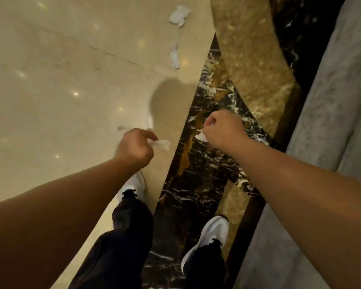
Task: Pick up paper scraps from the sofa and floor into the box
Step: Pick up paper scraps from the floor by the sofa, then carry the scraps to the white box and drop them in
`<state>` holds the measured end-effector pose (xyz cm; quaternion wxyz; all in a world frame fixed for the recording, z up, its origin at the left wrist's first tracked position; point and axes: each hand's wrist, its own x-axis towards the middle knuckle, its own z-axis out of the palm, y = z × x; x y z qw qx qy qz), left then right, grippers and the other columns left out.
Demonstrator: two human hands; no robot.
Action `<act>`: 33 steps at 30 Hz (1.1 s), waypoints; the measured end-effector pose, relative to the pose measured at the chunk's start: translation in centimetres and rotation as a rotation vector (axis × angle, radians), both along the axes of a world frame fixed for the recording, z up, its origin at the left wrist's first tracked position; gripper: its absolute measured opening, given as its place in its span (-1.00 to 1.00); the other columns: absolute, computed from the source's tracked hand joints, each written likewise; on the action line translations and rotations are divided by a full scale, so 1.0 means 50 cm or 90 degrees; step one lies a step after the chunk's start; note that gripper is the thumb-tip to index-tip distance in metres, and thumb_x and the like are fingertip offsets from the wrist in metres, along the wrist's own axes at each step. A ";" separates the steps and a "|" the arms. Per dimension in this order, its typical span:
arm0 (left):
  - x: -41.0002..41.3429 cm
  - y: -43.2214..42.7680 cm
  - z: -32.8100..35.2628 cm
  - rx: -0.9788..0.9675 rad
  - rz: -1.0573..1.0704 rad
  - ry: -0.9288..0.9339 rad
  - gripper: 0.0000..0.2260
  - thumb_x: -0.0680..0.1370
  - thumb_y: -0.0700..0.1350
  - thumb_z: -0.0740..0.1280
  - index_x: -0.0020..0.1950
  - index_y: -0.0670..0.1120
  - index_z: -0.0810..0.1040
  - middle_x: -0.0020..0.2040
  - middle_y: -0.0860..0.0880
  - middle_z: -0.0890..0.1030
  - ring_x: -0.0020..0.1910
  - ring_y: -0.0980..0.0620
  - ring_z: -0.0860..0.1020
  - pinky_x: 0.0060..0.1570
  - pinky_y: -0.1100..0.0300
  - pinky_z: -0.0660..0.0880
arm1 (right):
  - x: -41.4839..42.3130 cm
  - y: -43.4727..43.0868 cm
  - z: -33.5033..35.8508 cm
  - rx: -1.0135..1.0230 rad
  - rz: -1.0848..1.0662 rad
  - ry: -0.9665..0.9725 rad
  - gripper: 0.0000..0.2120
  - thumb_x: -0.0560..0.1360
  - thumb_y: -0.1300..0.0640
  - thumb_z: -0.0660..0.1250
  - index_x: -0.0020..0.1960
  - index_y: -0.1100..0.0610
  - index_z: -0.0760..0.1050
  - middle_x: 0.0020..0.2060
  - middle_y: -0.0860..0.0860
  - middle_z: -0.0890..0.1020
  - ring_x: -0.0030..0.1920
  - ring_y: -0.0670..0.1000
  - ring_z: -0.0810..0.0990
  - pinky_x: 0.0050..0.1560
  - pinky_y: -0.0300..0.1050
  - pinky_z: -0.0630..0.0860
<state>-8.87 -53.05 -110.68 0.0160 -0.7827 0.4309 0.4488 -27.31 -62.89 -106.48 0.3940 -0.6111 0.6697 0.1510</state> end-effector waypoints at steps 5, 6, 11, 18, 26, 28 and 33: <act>0.084 -0.082 0.240 -0.019 -0.015 -0.027 -0.65 0.46 -0.33 0.24 0.13 -0.07 0.66 0.13 -0.17 0.63 0.10 -0.13 0.57 -0.06 0.23 0.42 | 0.074 -0.064 0.235 -0.057 0.079 -0.021 -0.82 0.51 0.25 0.24 0.02 0.17 0.60 0.02 0.10 0.60 -0.04 0.04 0.52 -0.09 -0.15 0.45; 0.095 -0.098 0.288 -0.030 -0.004 -0.033 -0.67 0.47 -0.31 0.25 0.14 -0.07 0.66 0.11 -0.17 0.64 0.07 -0.13 0.58 -0.07 0.21 0.45 | 0.083 -0.075 0.283 -0.075 0.086 -0.020 -0.80 0.51 0.25 0.24 0.04 0.19 0.61 0.05 0.12 0.61 0.02 0.07 0.55 -0.05 -0.14 0.46; 0.140 -0.118 0.672 -0.051 0.004 -0.044 -0.83 0.53 -0.14 0.36 0.09 -0.08 0.66 -0.01 -0.19 0.67 -0.09 -0.16 0.66 -0.10 0.10 0.60 | 0.103 -0.069 0.642 -0.139 0.053 -0.028 -0.79 0.53 0.21 0.25 0.08 0.18 0.61 0.05 0.12 0.61 0.04 0.09 0.56 -0.04 -0.15 0.46; 0.094 -0.094 1.137 -0.182 -0.124 -0.059 -0.81 0.50 -0.23 0.28 -0.01 -0.16 0.68 -0.13 -0.20 0.69 -0.11 -0.15 0.64 -0.18 0.20 0.44 | 0.048 0.007 1.084 -0.293 0.161 -0.036 -0.79 0.47 0.28 0.23 -0.03 0.19 0.63 -0.06 0.16 0.64 -0.03 0.15 0.60 -0.11 -0.11 0.47; -0.066 -0.108 1.388 -0.320 -0.297 -0.020 -0.78 0.47 -0.29 0.30 0.06 -0.17 0.64 -0.13 -0.17 0.62 -0.10 -0.17 0.60 -0.19 0.08 0.47 | -0.107 0.204 1.389 -0.359 0.170 0.058 -0.79 0.46 0.26 0.32 0.09 0.16 0.57 -0.05 0.11 0.59 -0.02 0.15 0.57 -0.08 -0.04 0.52; -0.122 -0.127 1.435 -0.374 -0.416 -0.036 -0.79 0.48 -0.25 0.32 0.07 -0.16 0.66 -0.12 -0.16 0.63 -0.11 -0.14 0.59 -0.14 0.04 0.51 | -0.152 0.265 1.439 -0.368 0.083 0.126 -0.77 0.49 0.25 0.30 0.15 0.15 0.55 0.01 0.14 0.58 0.01 0.17 0.57 0.01 0.04 0.56; -0.286 -0.051 1.536 -0.443 -0.720 0.011 -0.82 0.56 -0.14 0.32 0.12 -0.10 0.64 -0.05 -0.10 0.59 -0.06 -0.08 0.54 -0.10 0.10 0.45 | -0.240 0.492 1.527 -0.390 -0.235 0.239 -0.80 0.45 0.20 0.32 0.03 0.21 0.61 -0.03 0.21 0.66 0.01 0.23 0.61 0.01 0.03 0.59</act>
